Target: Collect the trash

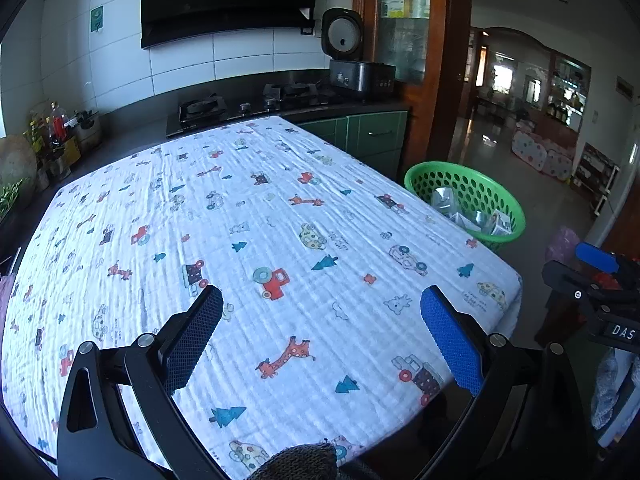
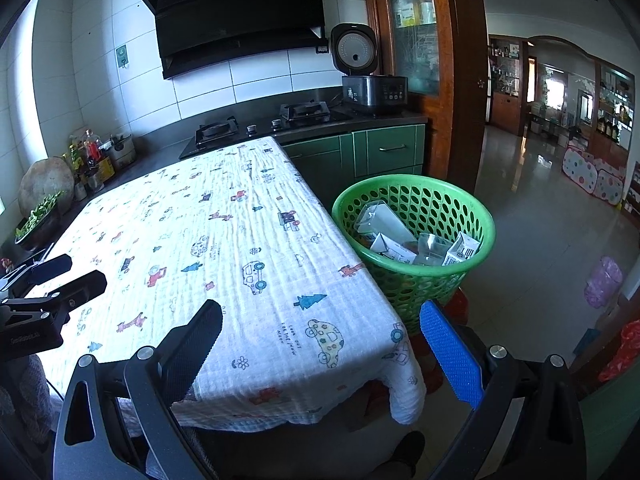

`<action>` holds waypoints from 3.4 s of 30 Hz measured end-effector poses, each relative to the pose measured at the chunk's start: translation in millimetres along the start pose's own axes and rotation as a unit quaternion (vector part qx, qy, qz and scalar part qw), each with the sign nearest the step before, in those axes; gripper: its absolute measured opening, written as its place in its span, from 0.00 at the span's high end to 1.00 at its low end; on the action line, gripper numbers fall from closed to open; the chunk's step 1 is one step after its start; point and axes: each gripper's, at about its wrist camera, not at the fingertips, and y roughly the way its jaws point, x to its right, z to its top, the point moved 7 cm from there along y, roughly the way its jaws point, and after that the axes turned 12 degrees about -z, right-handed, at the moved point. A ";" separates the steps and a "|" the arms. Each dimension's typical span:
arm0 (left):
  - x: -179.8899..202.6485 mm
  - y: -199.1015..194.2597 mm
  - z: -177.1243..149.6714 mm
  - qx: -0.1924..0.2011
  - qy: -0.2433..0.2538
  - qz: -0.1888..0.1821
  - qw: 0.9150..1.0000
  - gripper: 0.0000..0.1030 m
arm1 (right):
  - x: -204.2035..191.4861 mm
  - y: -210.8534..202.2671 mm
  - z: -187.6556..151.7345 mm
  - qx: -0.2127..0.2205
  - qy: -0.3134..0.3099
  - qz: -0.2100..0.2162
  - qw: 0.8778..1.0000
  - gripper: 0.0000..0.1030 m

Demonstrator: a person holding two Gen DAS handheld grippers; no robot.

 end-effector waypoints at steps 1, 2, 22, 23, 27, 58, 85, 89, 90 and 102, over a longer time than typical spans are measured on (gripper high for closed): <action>-0.2 0.1 0.1 0.000 0.000 0.001 1.000 0.05 | -0.4 -0.2 -0.1 0.000 -0.001 0.001 1.000 0.07; -0.6 -0.1 -0.3 -0.001 0.000 0.002 1.000 0.05 | -0.6 -0.2 -0.4 0.001 -0.001 0.001 1.000 0.07; -1.3 1.7 -1.5 -0.007 0.001 0.008 1.000 0.05 | -3.0 1.1 -0.6 0.000 -0.001 0.009 1.000 0.07; -0.7 1.8 -1.2 -0.006 0.001 0.008 1.000 0.05 | -3.0 1.2 -0.8 0.000 -0.002 0.009 1.000 0.07; -1.1 2.0 -1.6 -0.007 0.001 0.008 1.000 0.05 | -3.0 1.0 -1.1 0.000 -0.002 0.009 1.000 0.07; -8.9 4.9 -6.7 -0.011 -0.010 0.019 1.000 0.05 | -9.1 5.7 -3.5 -0.003 -0.006 0.018 1.000 0.07; -11.9 5.9 -10.3 -0.022 -0.019 0.017 0.999 0.05 | -12.7 5.8 -5.2 -0.006 -0.008 0.025 1.000 0.07; -14.5 7.4 -12.0 -0.026 -0.023 0.018 0.999 0.05 | -13.2 5.6 -5.3 -0.006 -0.008 0.026 1.000 0.07; -14.8 7.4 -12.5 -0.026 -0.024 0.018 0.999 0.05 | -13.2 5.9 -5.2 -0.006 -0.008 0.026 1.000 0.07; -17.9 5.8 -13.6 -0.027 -0.028 0.020 0.999 0.05 | -15.1 4.7 -6.9 -0.006 -0.008 0.029 1.000 0.07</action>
